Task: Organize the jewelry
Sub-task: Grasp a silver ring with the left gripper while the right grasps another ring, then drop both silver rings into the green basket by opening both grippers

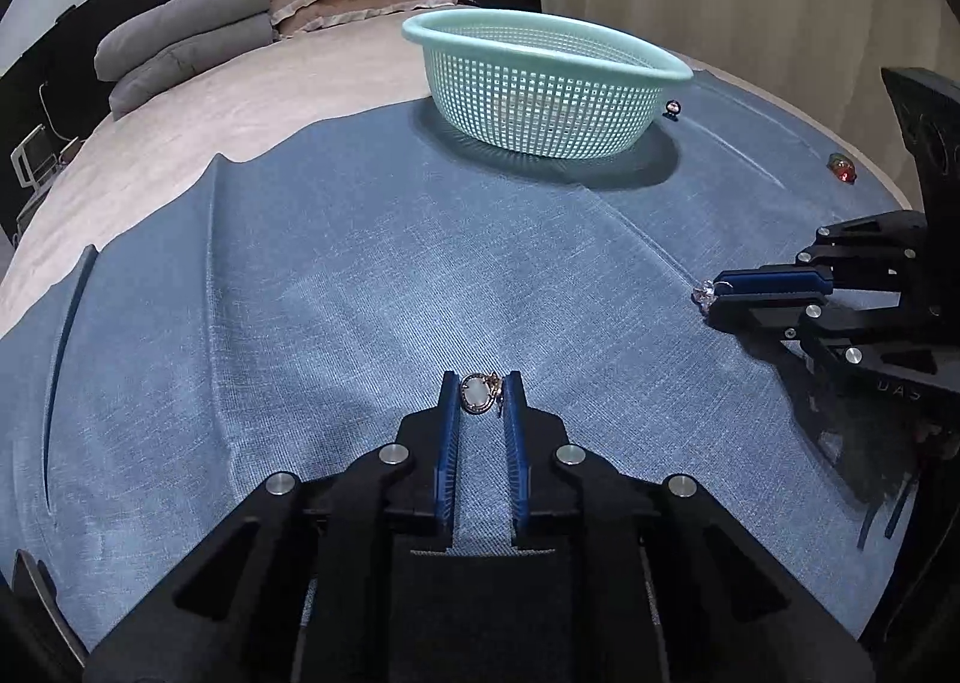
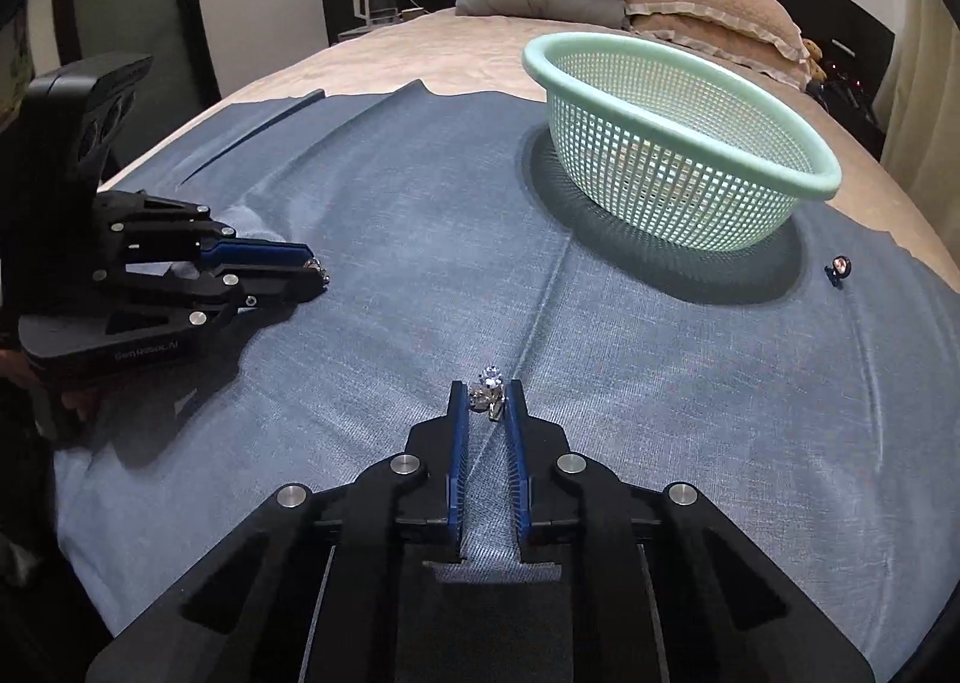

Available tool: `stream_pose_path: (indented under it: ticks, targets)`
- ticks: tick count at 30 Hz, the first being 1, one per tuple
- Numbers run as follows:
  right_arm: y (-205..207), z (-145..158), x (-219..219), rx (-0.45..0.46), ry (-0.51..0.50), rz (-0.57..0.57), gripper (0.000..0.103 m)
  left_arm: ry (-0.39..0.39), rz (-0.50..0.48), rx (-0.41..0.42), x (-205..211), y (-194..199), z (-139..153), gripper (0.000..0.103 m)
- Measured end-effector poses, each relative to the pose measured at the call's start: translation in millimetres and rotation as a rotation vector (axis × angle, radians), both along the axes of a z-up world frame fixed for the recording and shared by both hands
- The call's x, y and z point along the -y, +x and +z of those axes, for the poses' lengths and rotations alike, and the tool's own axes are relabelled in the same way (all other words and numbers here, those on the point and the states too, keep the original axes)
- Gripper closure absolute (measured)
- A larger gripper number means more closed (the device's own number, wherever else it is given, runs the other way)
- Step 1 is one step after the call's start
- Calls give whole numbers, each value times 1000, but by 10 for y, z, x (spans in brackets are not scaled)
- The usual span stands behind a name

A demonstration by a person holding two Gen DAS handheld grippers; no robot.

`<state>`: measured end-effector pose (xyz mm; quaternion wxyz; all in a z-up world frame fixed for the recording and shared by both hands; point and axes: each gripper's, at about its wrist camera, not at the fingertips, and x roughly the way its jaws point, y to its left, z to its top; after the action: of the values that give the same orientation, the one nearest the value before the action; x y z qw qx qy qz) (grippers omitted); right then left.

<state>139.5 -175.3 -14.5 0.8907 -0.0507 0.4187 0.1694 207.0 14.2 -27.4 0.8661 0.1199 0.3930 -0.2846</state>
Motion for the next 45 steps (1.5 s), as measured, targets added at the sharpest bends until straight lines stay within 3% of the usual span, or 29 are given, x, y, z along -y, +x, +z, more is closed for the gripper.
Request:
stream_pose_path:
  ticks: [3,11,19,26,31,39,43,45]
  targets:
    - [-75,52,56,-5,21,4,101,-25,30,-18,-35,-51,23,88]
    - [-282,250,336,41,62,-12,101,-110,98,-72,35,-310,123,88]
    - [-244,693,752,144,89,-42,101,-171,109,-93,449,-410,404,88]
    - [186,1122,1033,236,114,-90,101,-219,110,-14,902,59,981,88]
    - [603,1237,1176,249,154,-106,101,-198,119,42,1187,503,1229,88]
    - [1136,977,1235,223,167,-128,98,-132,153,28,1349,1083,1032,88]
    - [1310,796,1207,193,79,-164,97,-91,168,2,1378,1260,873,87]
    - [1324,781,1234,194,80,-182,97,-79,178,1,1367,1301,820,87]
